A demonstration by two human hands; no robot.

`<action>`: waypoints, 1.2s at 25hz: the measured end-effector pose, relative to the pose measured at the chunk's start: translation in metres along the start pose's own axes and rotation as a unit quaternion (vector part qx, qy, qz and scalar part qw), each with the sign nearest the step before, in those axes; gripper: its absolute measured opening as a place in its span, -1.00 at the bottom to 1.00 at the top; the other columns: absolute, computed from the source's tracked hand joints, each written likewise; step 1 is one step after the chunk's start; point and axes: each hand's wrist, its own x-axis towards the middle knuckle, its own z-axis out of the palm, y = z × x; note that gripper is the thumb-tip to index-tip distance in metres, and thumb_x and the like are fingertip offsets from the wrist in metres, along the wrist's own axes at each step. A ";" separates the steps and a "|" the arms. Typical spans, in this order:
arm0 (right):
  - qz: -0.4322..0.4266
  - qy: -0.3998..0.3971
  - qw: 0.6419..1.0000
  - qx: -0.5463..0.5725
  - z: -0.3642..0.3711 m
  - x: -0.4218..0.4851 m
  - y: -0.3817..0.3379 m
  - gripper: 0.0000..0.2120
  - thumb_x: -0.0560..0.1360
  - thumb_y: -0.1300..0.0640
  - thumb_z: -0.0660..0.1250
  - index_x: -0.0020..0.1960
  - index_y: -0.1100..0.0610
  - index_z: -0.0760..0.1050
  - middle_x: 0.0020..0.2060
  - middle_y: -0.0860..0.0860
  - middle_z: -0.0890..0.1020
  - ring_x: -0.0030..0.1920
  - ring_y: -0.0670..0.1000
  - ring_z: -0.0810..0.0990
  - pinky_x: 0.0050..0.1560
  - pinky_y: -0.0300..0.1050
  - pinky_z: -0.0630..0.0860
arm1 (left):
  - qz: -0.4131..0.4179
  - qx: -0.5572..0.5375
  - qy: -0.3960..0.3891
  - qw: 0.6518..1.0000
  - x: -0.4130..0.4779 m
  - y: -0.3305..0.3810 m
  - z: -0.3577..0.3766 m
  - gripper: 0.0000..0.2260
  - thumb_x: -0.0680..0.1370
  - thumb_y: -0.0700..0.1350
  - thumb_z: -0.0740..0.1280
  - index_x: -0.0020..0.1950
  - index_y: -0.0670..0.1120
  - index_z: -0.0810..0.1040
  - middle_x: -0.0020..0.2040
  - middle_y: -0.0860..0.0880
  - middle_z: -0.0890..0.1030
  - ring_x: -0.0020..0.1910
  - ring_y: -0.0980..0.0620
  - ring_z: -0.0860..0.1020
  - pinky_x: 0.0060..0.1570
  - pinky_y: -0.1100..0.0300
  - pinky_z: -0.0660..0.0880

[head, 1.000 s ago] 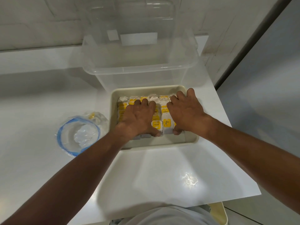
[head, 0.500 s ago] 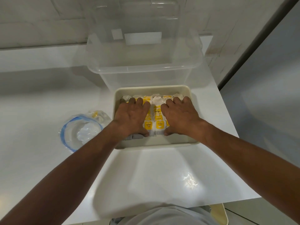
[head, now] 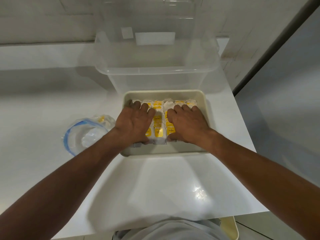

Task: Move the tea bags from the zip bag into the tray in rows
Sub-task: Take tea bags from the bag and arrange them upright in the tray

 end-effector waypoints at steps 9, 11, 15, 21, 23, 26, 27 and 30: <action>-0.033 -0.025 0.998 0.039 0.000 0.007 -0.025 -0.25 0.25 -0.39 0.44 0.24 0.03 0.36 0.18 0.01 0.46 0.19 0.10 0.44 0.08 0.04 0.34 | 0.025 0.061 -0.012 0.998 -0.005 -0.014 -0.006 -0.14 0.27 0.48 0.38 0.33 -0.07 0.30 0.23 -0.06 0.44 0.23 -0.12 0.37 0.22 -0.07 0.29; -0.033 -0.011 0.999 0.027 0.001 0.011 -0.026 -0.24 0.25 -0.39 0.44 0.25 0.04 0.35 0.18 0.02 0.46 0.20 0.10 0.43 0.11 0.05 0.35 | 0.028 0.074 -0.014 0.997 -0.003 -0.015 -0.004 -0.14 0.27 0.49 0.37 0.33 -0.06 0.31 0.22 -0.06 0.46 0.23 -0.12 0.36 0.20 -0.07 0.28; -0.038 -0.004 0.998 0.042 0.001 0.014 -0.031 -0.25 0.24 -0.42 0.41 0.23 0.03 0.36 0.17 0.02 0.46 0.21 0.10 0.42 0.10 0.04 0.34 | 0.010 0.074 -0.026 0.997 -0.003 -0.024 -0.008 -0.16 0.25 0.50 0.37 0.28 -0.05 0.32 0.15 -0.03 0.46 0.22 -0.10 0.34 0.14 -0.03 0.28; -0.052 0.014 0.999 -0.002 0.000 0.025 -0.054 -0.16 0.28 -0.41 0.40 0.34 0.10 0.33 0.24 0.06 0.45 0.24 0.14 0.42 0.14 0.08 0.35 | 0.003 0.108 -0.054 0.993 -0.004 -0.020 -0.005 -0.42 0.40 0.29 0.39 0.30 0.00 0.42 0.22 -0.01 0.46 0.30 -0.11 0.31 0.18 -0.03 0.25; -0.046 0.018 0.999 -0.008 0.001 0.027 -0.056 -0.16 0.28 -0.40 0.40 0.36 0.09 0.32 0.25 0.07 0.45 0.25 0.14 0.42 0.16 0.08 0.35 | -0.006 0.108 -0.065 0.992 -0.003 -0.017 -0.005 -0.45 0.41 0.27 0.39 0.30 0.01 0.43 0.23 0.00 0.46 0.32 -0.10 0.30 0.20 -0.03 0.25; -0.038 0.016 0.999 0.006 0.000 0.025 -0.054 -0.20 0.28 -0.43 0.38 0.30 0.08 0.37 0.21 0.06 0.47 0.22 0.14 0.43 0.12 0.06 0.36 | -0.022 0.098 -0.069 0.993 -0.003 -0.022 -0.005 -0.43 0.40 0.23 0.41 0.31 -0.01 0.40 0.24 -0.01 0.45 0.34 -0.11 0.28 0.19 -0.03 0.26; -0.036 0.013 0.999 0.020 -0.001 0.024 -0.054 -0.25 0.29 -0.43 0.36 0.26 0.07 0.40 0.19 0.05 0.47 0.21 0.14 0.43 0.08 0.04 0.36 | -0.025 0.092 -0.063 0.993 -0.005 -0.025 -0.005 -0.41 0.39 0.23 0.42 0.30 -0.02 0.39 0.24 -0.02 0.45 0.34 -0.12 0.28 0.17 -0.02 0.26; -0.031 0.012 0.997 0.069 -0.010 0.020 -0.054 -0.48 0.38 -0.34 0.36 0.13 0.03 0.46 0.09 0.02 0.46 0.15 0.12 0.42 -0.09 -0.04 0.28 | -0.026 0.012 -0.001 1.000 -0.018 -0.033 -0.010 -0.46 0.42 0.21 0.40 0.27 -0.04 0.39 0.16 -0.04 0.47 0.22 -0.12 0.35 0.04 0.01 0.30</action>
